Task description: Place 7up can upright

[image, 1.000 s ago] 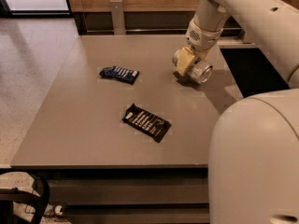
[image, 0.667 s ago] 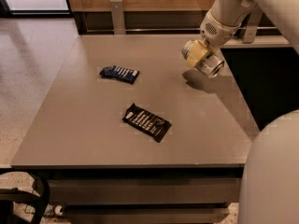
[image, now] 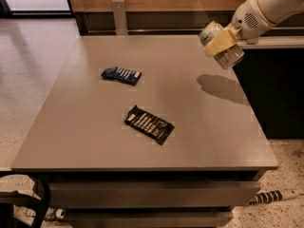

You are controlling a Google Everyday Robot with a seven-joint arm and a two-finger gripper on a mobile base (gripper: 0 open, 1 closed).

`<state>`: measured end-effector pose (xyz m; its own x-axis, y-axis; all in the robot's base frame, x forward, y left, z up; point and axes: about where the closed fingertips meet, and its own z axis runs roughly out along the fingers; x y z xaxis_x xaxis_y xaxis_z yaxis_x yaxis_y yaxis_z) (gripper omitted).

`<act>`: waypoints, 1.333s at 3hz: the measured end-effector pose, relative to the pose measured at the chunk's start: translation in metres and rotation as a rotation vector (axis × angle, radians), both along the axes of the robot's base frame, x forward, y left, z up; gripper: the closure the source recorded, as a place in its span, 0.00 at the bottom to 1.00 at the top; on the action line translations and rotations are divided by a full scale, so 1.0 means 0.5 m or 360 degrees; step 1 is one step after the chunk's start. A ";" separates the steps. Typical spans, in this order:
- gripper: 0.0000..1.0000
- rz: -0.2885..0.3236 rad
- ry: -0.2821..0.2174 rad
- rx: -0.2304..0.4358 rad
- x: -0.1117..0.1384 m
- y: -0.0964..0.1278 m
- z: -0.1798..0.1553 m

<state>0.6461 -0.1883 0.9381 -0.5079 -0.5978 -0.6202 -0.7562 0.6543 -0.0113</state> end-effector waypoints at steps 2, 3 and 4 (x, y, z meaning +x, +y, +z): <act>1.00 0.0533 -0.0484 0.0433 -0.043 0.028 0.060; 1.00 0.0620 -0.0559 0.0501 -0.047 0.045 0.041; 1.00 0.0625 -0.0543 0.0562 -0.043 0.066 0.019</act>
Offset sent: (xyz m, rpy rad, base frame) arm -0.0363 0.0143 0.0376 0.3279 -0.4325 0.4758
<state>0.6244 -0.1553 0.9476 -0.0307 -0.4289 -0.9028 -0.9328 0.3368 -0.1283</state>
